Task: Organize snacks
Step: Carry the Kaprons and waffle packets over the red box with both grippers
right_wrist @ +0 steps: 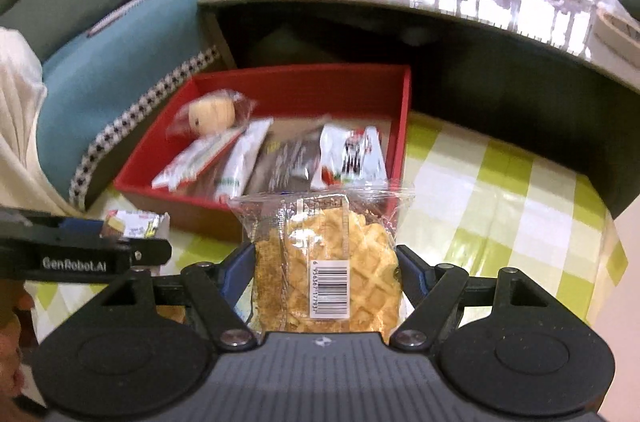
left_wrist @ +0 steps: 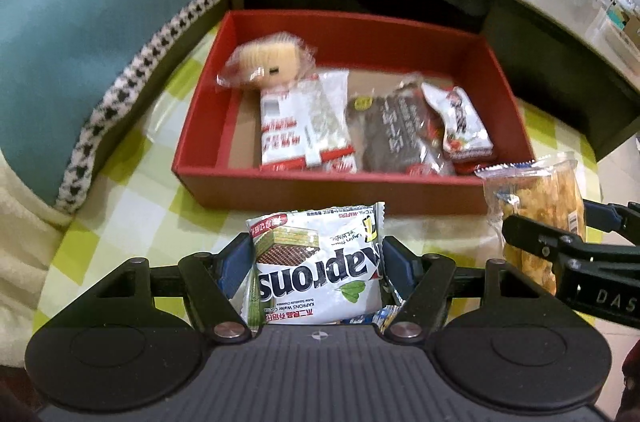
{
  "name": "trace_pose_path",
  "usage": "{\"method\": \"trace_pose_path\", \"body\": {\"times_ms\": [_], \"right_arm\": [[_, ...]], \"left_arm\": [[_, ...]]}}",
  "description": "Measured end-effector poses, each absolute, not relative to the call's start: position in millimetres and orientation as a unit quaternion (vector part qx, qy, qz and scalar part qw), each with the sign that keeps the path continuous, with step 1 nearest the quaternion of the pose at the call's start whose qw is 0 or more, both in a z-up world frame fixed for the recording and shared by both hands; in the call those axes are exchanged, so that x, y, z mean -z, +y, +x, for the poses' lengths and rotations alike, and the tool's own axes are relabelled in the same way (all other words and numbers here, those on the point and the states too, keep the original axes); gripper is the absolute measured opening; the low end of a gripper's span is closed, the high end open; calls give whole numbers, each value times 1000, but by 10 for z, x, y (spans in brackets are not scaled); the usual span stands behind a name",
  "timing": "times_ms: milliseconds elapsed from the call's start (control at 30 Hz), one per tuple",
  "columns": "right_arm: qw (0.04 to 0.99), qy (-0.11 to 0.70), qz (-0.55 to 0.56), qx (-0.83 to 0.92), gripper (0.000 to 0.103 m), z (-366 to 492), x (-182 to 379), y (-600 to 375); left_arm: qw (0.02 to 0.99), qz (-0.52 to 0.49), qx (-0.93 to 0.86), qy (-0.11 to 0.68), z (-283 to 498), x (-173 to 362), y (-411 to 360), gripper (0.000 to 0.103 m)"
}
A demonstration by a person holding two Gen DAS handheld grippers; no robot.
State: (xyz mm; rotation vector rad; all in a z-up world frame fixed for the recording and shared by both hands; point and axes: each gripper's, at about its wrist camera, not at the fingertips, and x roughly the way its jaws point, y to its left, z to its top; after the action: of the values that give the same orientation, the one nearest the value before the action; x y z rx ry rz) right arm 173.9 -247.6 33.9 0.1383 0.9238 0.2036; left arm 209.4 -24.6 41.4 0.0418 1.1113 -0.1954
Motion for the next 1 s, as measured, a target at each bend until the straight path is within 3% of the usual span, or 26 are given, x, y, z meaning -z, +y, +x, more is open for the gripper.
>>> {"method": "trace_pose_path", "body": {"times_ms": [600,1000], "right_arm": [[908,400,98,-74,80,2184,-539,-2480],[904,409,106,-66,80,2575,-335,-2461]], "left_arm": [[876,31,65,477,2523,-659,-472,75],[868,41,38,493,2863,-417,-558,75]]}}
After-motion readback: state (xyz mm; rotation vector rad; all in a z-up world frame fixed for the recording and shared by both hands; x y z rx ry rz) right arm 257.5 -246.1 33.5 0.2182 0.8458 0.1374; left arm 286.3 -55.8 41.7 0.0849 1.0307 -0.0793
